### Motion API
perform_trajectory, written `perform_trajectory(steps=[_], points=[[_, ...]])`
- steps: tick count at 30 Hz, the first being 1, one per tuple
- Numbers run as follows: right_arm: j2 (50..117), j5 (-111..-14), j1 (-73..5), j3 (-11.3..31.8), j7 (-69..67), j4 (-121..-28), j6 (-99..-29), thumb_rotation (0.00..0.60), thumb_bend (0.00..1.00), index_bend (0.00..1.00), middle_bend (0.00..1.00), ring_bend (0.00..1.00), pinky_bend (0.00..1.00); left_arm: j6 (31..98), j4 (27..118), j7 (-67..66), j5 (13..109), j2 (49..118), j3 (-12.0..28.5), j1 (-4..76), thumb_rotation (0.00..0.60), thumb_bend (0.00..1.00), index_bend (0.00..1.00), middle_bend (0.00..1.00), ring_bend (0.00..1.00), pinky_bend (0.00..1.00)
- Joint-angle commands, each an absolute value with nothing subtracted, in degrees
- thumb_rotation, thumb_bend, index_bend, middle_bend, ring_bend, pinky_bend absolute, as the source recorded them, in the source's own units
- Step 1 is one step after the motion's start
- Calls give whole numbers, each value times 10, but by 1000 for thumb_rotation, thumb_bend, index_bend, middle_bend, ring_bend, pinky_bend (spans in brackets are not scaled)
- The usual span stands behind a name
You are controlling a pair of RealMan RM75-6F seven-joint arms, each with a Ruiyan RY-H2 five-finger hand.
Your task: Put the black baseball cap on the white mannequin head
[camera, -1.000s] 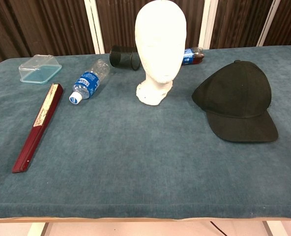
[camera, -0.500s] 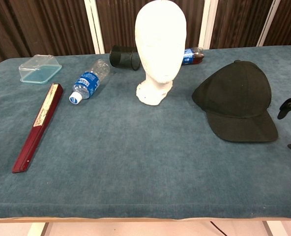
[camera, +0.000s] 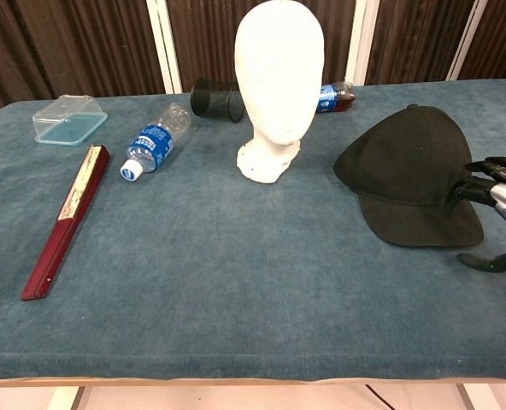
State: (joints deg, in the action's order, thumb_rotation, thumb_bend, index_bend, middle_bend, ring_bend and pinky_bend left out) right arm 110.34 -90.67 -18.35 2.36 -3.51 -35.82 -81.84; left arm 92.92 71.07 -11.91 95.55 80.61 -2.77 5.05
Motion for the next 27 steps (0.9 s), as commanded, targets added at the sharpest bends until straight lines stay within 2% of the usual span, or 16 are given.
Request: perform_trajectory(steps=[1, 12, 15, 21, 27], points=[[1109, -905, -188, 27, -36, -353, -818, 600, 132, 422, 284, 68, 0, 929, 711, -120, 955, 806, -27, 49, 600, 260, 9, 155, 111, 182], [1134, -893, -214, 43, -50, -317, -798, 600, 134, 459, 311, 96, 0, 928, 711, -126, 954, 806, -23, 46, 600, 260, 5, 159, 116, 180], [1144, -893, -222, 46, -58, -300, -798, 600, 176, 477, 322, 113, 17, 929, 711, -127, 954, 806, -22, 45, 600, 260, 4, 162, 122, 180], [1161, -895, -232, 52, -84, -267, -828, 600, 303, 551, 374, 179, 115, 932, 710, -129, 956, 806, -21, 44, 600, 260, 3, 167, 124, 181], [1163, -891, -238, 59, -100, -262, -840, 600, 360, 623, 426, 267, 324, 931, 709, -130, 955, 807, -19, 43, 600, 261, 2, 167, 125, 180]])
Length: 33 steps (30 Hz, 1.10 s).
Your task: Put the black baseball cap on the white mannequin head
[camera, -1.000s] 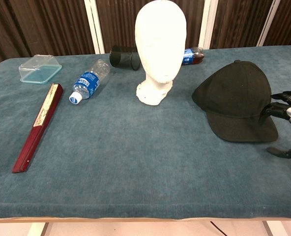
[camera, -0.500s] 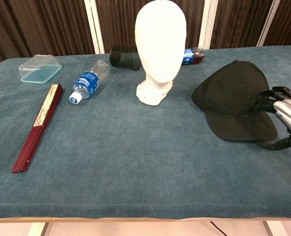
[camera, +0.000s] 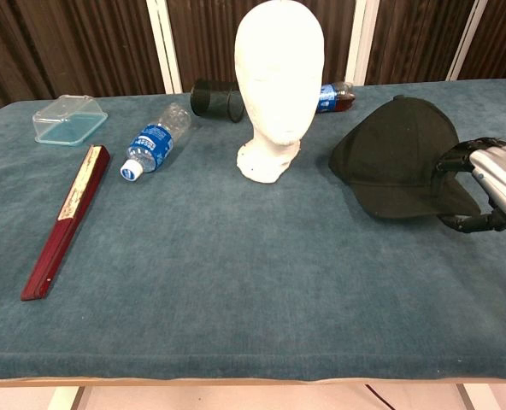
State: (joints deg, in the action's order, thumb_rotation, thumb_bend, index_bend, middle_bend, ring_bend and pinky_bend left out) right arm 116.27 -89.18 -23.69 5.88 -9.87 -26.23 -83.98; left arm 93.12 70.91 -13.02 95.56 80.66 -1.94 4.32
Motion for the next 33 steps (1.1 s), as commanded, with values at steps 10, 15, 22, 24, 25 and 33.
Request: perform_trajectory(steps=[10, 15, 22, 24, 25, 33], points=[[1150, -882, -253, 86, -128, -266, -897, 600, 417, 824, 539, 499, 692, 933, 707, -131, 953, 805, -17, 39, 600, 262, 0, 167, 125, 179], [1131, -875, -265, 106, -132, -274, -926, 600, 432, 924, 614, 638, 840, 933, 708, -131, 956, 805, -18, 39, 600, 266, 0, 168, 125, 179], [1095, -862, -288, 140, -127, -294, -967, 600, 437, 985, 665, 697, 900, 933, 710, -132, 957, 803, -18, 38, 600, 267, 0, 167, 125, 178], [1085, -859, -297, 148, -119, -299, -969, 600, 438, 993, 671, 702, 905, 929, 711, -133, 957, 802, -18, 39, 600, 267, 0, 167, 125, 178], [1077, -857, -303, 153, -111, -301, -969, 600, 438, 997, 674, 705, 907, 927, 712, -134, 957, 802, -18, 40, 600, 266, 0, 167, 125, 177], [1028, -848, -346, 187, -42, -335, -984, 600, 438, 1000, 693, 724, 922, 925, 714, -135, 957, 801, -18, 40, 600, 267, 0, 167, 125, 176]])
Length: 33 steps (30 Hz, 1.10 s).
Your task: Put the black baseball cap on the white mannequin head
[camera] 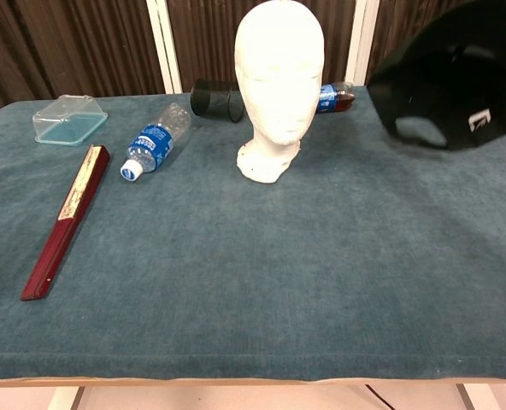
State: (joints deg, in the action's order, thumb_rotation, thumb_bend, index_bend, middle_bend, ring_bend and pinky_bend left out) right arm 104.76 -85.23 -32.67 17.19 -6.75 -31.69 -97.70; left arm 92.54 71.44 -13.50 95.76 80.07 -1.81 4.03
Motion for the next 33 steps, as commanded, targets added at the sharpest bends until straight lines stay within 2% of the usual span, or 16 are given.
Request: perform_trajectory(steps=[1, 10, 17, 26, 33], points=[[1023, -849, -352, 190, -32, -342, -986, 600, 438, 1000, 694, 725, 924, 925, 715, -135, 957, 800, -18, 40, 600, 266, 0, 167, 125, 176], [993, -903, -457, 206, 127, -424, -1018, 600, 438, 1000, 697, 730, 928, 920, 716, -135, 953, 799, -16, 40, 600, 265, 0, 167, 125, 176], [987, -934, -530, 213, 256, -487, -989, 600, 438, 1000, 699, 730, 928, 917, 722, -136, 945, 794, -12, 40, 600, 267, 0, 167, 125, 176], [1019, -941, -568, 196, 307, -484, -941, 600, 438, 1000, 701, 731, 928, 908, 727, -136, 941, 789, -10, 43, 600, 268, 0, 168, 125, 176], [1038, -955, -556, 159, 292, -458, -938, 600, 438, 1000, 703, 735, 928, 913, 725, -130, 940, 787, -9, 41, 600, 268, 0, 168, 125, 176]])
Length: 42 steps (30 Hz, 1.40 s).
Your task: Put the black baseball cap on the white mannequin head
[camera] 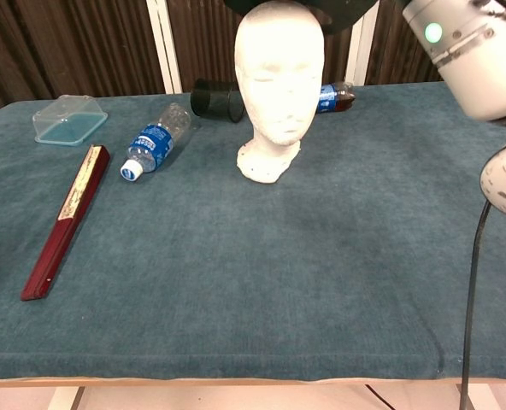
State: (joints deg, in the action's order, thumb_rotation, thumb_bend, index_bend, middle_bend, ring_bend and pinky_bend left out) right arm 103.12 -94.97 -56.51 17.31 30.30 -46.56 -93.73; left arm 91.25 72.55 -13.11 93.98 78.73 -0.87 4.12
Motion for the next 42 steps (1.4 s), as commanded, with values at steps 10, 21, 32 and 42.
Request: perform_trajectory(steps=[10, 21, 32, 42], points=[[1059, -973, -505, 95, 241, -432, -942, 600, 438, 1000, 703, 735, 928, 906, 721, -126, 939, 789, -8, 44, 600, 270, 0, 167, 126, 176], [1089, -971, -471, 73, 177, -378, -943, 600, 436, 768, 631, 647, 891, 897, 722, -127, 934, 788, -7, 48, 600, 272, 0, 168, 126, 176], [1065, -920, -460, 94, 195, -457, -865, 600, 239, 7, 231, 267, 556, 895, 719, -122, 930, 788, -6, 49, 600, 273, 0, 168, 126, 176], [968, -906, -403, 84, 242, -620, -869, 600, 133, 0, 82, 117, 383, 906, 717, -118, 931, 788, -7, 42, 600, 272, 0, 167, 126, 176]])
